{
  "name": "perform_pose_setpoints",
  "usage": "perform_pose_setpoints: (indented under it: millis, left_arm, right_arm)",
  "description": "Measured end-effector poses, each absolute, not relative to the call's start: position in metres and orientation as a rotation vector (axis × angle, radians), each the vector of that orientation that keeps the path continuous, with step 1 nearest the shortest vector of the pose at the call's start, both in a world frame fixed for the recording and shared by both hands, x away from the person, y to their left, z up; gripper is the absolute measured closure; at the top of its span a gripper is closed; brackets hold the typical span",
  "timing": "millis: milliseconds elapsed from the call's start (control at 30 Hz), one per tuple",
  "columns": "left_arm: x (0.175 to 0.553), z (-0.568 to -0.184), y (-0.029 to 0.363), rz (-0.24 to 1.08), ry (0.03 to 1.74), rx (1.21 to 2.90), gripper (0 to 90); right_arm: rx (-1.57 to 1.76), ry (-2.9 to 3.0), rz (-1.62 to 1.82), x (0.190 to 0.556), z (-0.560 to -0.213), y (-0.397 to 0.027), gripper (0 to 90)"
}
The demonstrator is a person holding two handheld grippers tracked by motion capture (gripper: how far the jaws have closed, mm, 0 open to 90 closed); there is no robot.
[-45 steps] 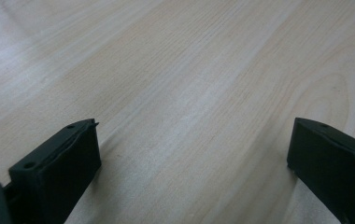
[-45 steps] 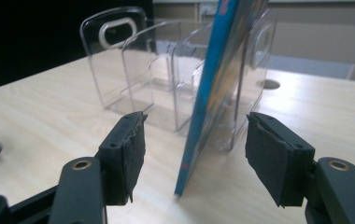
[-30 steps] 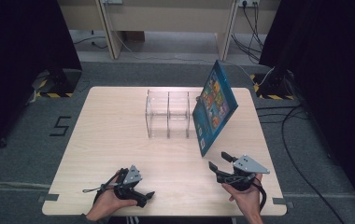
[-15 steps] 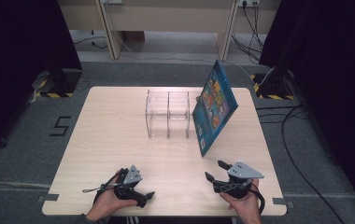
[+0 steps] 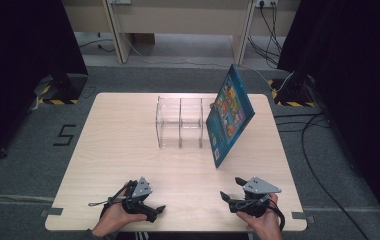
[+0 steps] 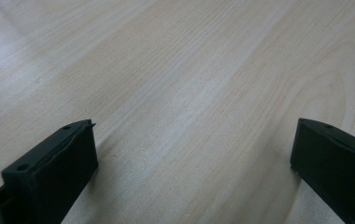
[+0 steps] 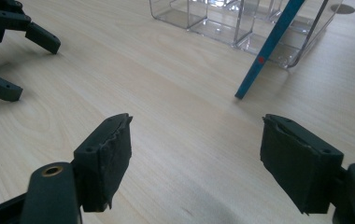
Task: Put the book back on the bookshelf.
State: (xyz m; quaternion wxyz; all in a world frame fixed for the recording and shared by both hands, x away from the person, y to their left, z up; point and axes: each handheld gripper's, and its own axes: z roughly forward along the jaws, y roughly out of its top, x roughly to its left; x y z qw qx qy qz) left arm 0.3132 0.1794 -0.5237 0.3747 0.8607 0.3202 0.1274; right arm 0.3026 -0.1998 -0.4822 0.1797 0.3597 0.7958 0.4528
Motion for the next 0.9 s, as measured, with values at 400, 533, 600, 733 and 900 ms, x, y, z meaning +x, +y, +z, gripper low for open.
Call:
perform_pose_setpoints:
  millis: [400,533,600,733,900]
  left_arm:
    - [0.313,-0.524,0.179,0.323,0.816,2.203,0.0]
    - [0.313,-0.524,0.179,0.322,0.814,2.203,0.0]
    - [0.313,-0.524,0.179,0.323,0.813,2.203,0.0]
    - [0.313,-0.524,0.179,0.323,0.813,2.203,0.0]
    - [0.313,-0.524,0.179,0.323,0.813,2.203,0.0]
  right_arm:
    - [1.068,2.323,1.172,0.297,-0.49,-0.207,20.8]
    - [1.075,2.348,1.141,0.294,-0.492,-0.209,20.6]
    - [1.084,2.351,1.133,0.293,-0.492,-0.21,20.7]
    - [1.115,2.365,1.096,0.29,-0.494,-0.215,20.7]
    - [1.133,2.378,1.07,0.287,-0.497,-0.219,20.5]
